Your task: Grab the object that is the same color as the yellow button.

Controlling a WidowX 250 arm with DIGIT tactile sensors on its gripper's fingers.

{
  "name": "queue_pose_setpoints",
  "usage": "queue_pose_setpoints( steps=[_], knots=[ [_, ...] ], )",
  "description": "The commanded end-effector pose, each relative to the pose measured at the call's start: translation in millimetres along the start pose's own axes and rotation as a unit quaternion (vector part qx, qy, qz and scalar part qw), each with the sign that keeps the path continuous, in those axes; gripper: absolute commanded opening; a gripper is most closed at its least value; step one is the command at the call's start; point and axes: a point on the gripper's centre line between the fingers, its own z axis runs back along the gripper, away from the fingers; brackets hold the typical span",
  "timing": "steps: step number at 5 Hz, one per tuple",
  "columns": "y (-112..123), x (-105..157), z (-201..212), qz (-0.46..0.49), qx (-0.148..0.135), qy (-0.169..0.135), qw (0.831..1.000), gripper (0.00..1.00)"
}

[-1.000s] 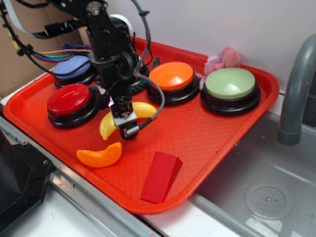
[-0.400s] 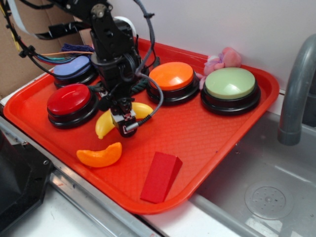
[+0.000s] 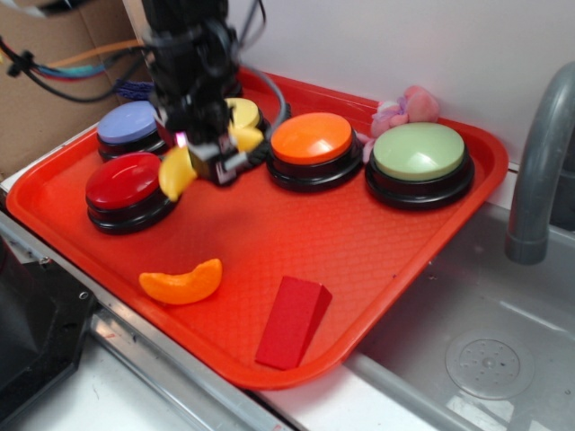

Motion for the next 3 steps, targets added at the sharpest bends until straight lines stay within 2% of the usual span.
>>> queue_pose_setpoints(
  steps=[1, 2, 3],
  knots=[
    [16.1, 3.8, 83.0, 0.096, -0.029, -0.063, 0.993, 0.00],
    [20.2, 1.6, 105.4, 0.110, -0.041, -0.079, 0.990, 0.00],
    [21.0, 4.1, 102.5, 0.108, -0.051, -0.048, 0.992, 0.00]
  ],
)
